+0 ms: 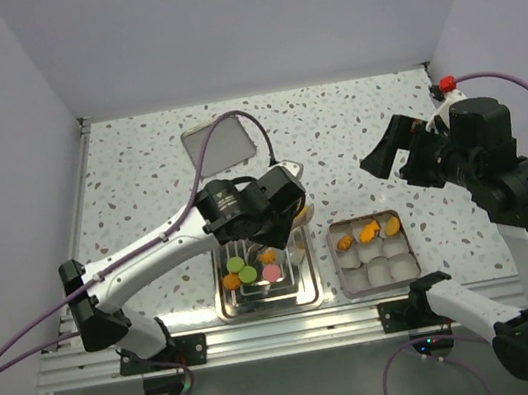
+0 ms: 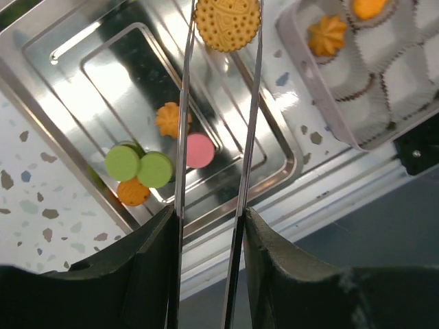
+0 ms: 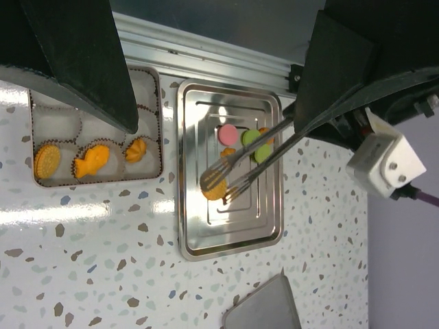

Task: Pack the cookies

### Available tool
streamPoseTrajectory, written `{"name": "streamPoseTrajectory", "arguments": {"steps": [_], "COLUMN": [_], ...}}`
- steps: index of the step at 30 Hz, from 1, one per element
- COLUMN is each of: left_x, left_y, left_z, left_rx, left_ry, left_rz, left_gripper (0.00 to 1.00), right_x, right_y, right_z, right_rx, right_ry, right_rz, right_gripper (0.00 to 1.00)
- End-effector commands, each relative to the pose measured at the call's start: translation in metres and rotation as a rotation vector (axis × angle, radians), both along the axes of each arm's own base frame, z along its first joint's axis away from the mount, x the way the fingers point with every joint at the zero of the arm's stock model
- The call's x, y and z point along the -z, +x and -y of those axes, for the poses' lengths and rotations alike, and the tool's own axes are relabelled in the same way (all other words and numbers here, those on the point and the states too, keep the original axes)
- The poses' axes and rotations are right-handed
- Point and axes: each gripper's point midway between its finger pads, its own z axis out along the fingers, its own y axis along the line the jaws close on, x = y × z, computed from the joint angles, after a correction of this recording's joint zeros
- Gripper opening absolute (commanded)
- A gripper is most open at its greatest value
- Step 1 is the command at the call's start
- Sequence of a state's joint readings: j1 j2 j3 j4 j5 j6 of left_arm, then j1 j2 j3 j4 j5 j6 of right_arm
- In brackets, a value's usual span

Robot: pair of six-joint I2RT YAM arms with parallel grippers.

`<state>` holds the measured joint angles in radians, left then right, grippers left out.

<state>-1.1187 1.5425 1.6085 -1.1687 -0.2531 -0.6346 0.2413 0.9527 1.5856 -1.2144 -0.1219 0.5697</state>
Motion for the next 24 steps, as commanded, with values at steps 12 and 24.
{"name": "streamPoseTrajectory", "arguments": {"steps": [12, 24], "left_x": [-0.008, 0.014], "left_y": [-0.083, -0.078], "left_z": [0.093, 0.107], "left_rx": [0.375, 0.364], "left_ry": [-0.155, -0.104], "left_rz": [-0.065, -0.074], "left_gripper": [0.34, 0.39], "right_x": [-0.013, -0.011], "right_y": [-0.001, -0.004], "right_z": [0.001, 0.002], "right_rx": [0.005, -0.007], "right_ry": [0.011, -0.008], "right_rz": [0.048, 0.047], "right_gripper": [0.99, 0.99]}}
